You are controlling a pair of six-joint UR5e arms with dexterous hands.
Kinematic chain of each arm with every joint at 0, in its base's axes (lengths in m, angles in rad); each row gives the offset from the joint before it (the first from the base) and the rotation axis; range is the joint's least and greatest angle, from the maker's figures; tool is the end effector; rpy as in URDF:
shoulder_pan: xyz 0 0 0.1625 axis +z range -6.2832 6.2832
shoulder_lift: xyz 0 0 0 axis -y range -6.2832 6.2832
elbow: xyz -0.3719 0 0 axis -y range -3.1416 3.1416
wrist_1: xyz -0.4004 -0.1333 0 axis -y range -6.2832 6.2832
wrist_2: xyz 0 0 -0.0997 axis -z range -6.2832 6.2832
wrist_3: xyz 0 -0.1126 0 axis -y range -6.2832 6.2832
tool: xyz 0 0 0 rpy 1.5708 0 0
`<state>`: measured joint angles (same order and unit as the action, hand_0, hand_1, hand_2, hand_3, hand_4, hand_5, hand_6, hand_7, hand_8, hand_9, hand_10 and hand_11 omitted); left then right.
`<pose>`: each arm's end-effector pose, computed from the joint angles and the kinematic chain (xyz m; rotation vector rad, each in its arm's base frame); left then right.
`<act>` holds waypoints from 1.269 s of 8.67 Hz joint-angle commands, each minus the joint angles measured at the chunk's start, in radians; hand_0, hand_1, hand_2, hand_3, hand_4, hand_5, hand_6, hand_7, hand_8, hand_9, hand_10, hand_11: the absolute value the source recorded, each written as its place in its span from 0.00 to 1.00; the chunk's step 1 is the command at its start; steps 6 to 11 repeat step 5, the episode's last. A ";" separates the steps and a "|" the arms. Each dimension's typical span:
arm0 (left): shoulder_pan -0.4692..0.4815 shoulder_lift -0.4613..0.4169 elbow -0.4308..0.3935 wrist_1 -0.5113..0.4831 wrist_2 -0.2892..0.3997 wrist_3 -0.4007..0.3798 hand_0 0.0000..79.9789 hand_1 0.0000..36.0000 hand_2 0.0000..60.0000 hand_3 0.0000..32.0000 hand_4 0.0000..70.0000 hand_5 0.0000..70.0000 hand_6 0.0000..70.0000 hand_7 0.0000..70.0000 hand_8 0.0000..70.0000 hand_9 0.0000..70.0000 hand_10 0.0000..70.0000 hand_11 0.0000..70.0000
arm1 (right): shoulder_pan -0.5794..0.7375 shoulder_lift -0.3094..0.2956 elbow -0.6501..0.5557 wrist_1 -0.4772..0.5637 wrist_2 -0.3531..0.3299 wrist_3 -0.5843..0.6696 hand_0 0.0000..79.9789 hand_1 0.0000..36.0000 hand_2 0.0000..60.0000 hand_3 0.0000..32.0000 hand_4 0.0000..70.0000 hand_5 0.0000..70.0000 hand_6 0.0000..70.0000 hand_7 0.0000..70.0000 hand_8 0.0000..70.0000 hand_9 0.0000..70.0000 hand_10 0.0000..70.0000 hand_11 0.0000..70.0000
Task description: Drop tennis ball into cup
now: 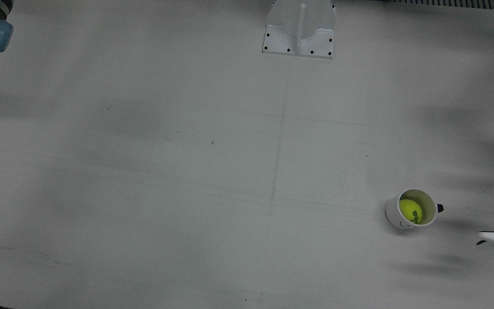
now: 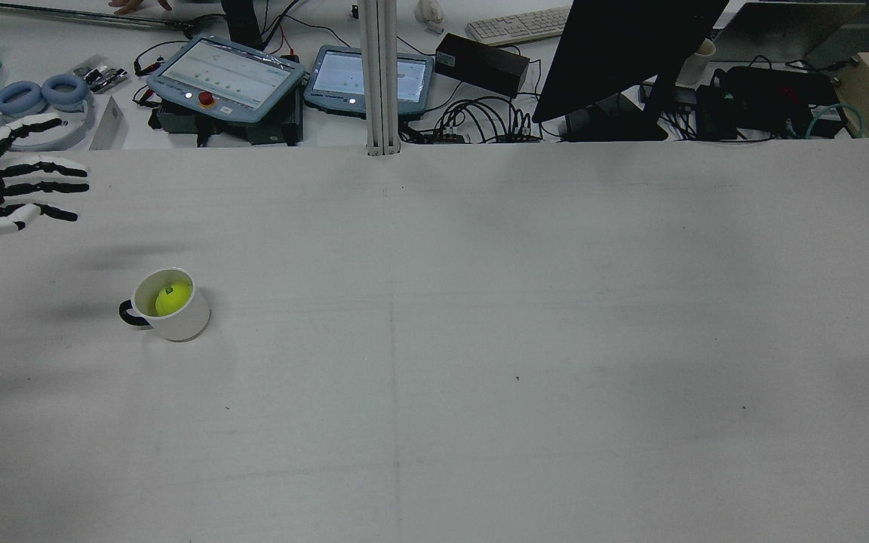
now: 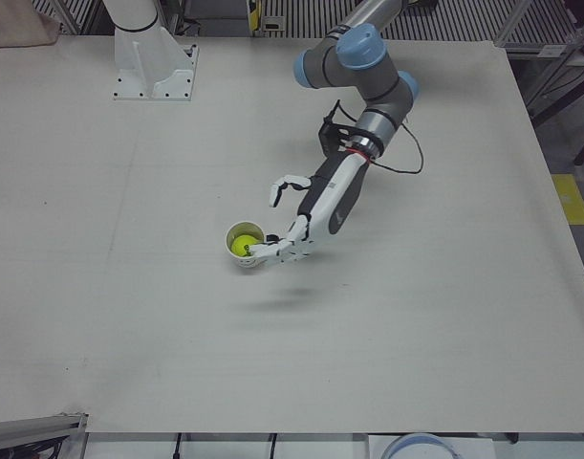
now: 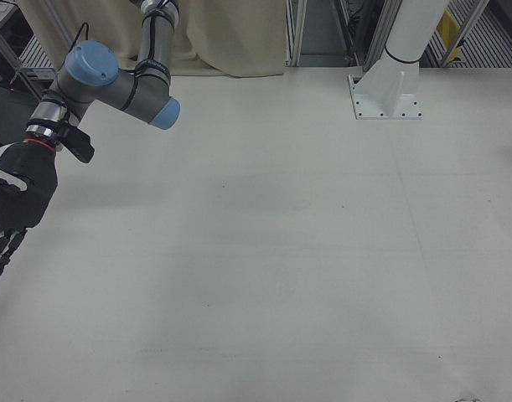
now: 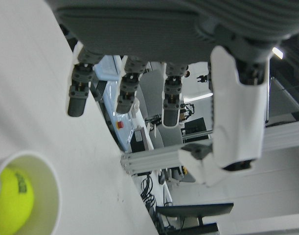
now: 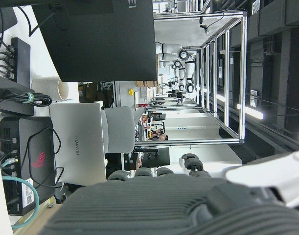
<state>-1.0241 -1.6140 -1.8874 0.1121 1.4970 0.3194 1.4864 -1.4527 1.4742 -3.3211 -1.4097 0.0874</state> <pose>0.1515 -0.5214 0.4622 -0.1839 2.1610 -1.5657 0.1055 -0.5490 0.6391 -0.0166 1.9750 -2.3042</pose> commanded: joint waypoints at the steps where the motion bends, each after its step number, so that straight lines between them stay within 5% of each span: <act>1: -0.336 0.051 0.043 -0.031 0.067 -0.059 1.00 1.00 0.87 1.00 0.00 0.32 0.47 0.39 0.40 0.23 0.28 0.46 | 0.000 0.000 -0.002 0.000 0.000 0.000 0.00 0.00 0.00 0.00 0.00 0.00 0.00 0.00 0.00 0.00 0.00 0.00; 2: -0.405 0.051 0.075 -0.037 0.072 -0.057 1.00 1.00 0.89 1.00 0.00 0.35 0.60 0.38 0.42 0.23 0.29 0.48 | 0.000 0.000 -0.002 0.000 0.000 0.000 0.00 0.00 0.00 0.00 0.00 0.00 0.00 0.00 0.00 0.00 0.00 0.00; 3: -0.436 0.052 0.088 -0.046 0.075 -0.056 1.00 1.00 0.87 1.00 0.00 0.34 0.54 0.40 0.41 0.23 0.30 0.48 | 0.000 0.000 -0.002 0.000 0.000 0.000 0.00 0.00 0.00 0.00 0.00 0.00 0.00 0.00 0.00 0.00 0.00 0.00; 4: -0.448 0.054 0.088 -0.048 0.072 -0.056 1.00 1.00 0.89 1.00 0.00 0.37 0.65 0.38 0.43 0.23 0.30 0.49 | 0.000 0.000 -0.002 0.000 0.000 0.000 0.00 0.00 0.00 0.00 0.00 0.00 0.00 0.00 0.00 0.00 0.00 0.00; 5: -0.449 0.060 0.090 -0.049 0.083 -0.057 1.00 1.00 0.85 1.00 0.00 0.33 0.43 0.42 0.39 0.24 0.30 0.49 | 0.000 0.000 0.000 0.000 0.000 0.000 0.00 0.00 0.00 0.00 0.00 0.00 0.00 0.00 0.00 0.00 0.00 0.00; 11: -0.449 0.060 0.090 -0.049 0.083 -0.057 1.00 1.00 0.85 1.00 0.00 0.33 0.43 0.42 0.39 0.24 0.30 0.49 | 0.000 0.000 0.000 0.000 0.000 0.000 0.00 0.00 0.00 0.00 0.00 0.00 0.00 0.00 0.00 0.00 0.00 0.00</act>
